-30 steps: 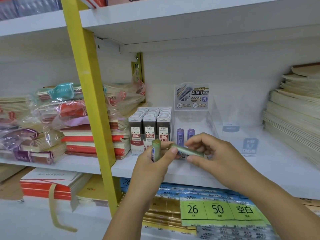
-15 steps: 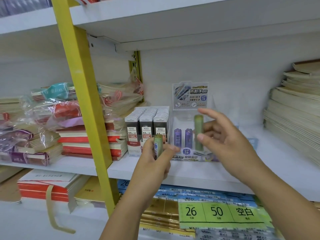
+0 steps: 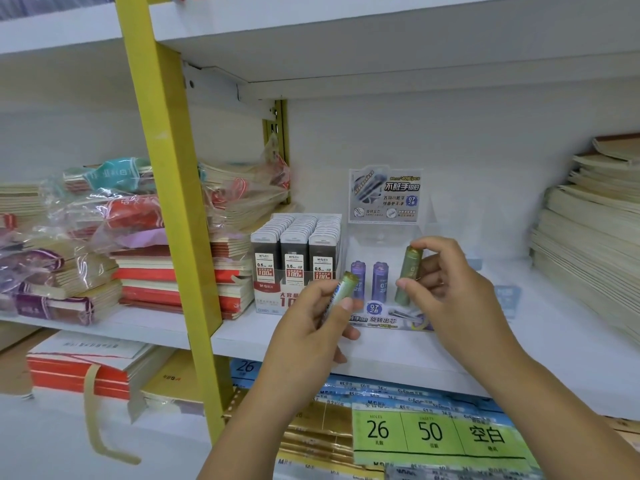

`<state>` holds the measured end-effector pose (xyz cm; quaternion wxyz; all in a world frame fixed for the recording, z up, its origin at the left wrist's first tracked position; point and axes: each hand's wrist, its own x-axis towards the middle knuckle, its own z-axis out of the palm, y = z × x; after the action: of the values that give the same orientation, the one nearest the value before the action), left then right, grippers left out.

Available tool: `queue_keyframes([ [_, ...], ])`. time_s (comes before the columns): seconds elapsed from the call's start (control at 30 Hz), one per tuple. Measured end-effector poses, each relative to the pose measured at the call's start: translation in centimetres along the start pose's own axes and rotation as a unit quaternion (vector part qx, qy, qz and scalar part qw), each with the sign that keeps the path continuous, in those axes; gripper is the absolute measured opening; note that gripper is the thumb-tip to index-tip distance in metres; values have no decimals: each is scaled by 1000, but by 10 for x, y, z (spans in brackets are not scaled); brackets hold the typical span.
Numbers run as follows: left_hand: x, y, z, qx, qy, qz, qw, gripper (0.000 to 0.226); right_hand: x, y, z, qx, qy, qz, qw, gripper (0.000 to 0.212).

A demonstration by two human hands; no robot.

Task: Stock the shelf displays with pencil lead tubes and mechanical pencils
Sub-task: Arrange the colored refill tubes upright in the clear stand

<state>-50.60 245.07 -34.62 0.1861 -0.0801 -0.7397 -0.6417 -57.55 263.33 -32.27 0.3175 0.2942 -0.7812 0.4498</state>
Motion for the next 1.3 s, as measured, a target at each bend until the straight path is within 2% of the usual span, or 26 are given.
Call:
queue_keyframes([
  [0.17,0,-2,0,-17,5,1,1000,19,-4,1,4,-49,-24,-1,998,47],
  [0.4,0,-2,0,-25,14,8,1000,22,-5,1,-2,-62,-63,41,995,36],
  [0.53,-1,0,3,-27,1,8,1000,24,-2,-1,-15,-27,-105,78,991,41],
  [0.6,-2,1,6,-37,-9,6,999,21,-4,-5,-17,-62,-124,75,988,43],
  [0.7,-3,3,12,-67,-31,1,997,30,-10,-18,-16,-106,-39,-16,993,35],
  [0.77,-4,4,16,-84,-41,1,996,27,-13,-26,-17,-61,9,-47,997,26],
  [0.8,-4,4,18,-89,-46,3,995,24,-14,-29,-18,-11,4,-27,1000,23],
  [0.87,-4,6,22,-99,-60,1,993,23,-15,-33,-18,121,-60,53,989,24],
  [0.93,-5,6,26,-106,-73,-6,992,24,-17,-34,-17,191,-100,96,972,27],
  [1.1,-5,7,31,-84,-52,-15,995,14,-14,-27,-24,241,2,137,961,12],
  [1.23,-3,6,35,-10,-6,11,1000,15,-11,-24,-30,253,-59,156,953,19],
  [1.3,-2,3,36,82,20,63,994,17,-10,-24,-33,244,-15,140,960,22],
])
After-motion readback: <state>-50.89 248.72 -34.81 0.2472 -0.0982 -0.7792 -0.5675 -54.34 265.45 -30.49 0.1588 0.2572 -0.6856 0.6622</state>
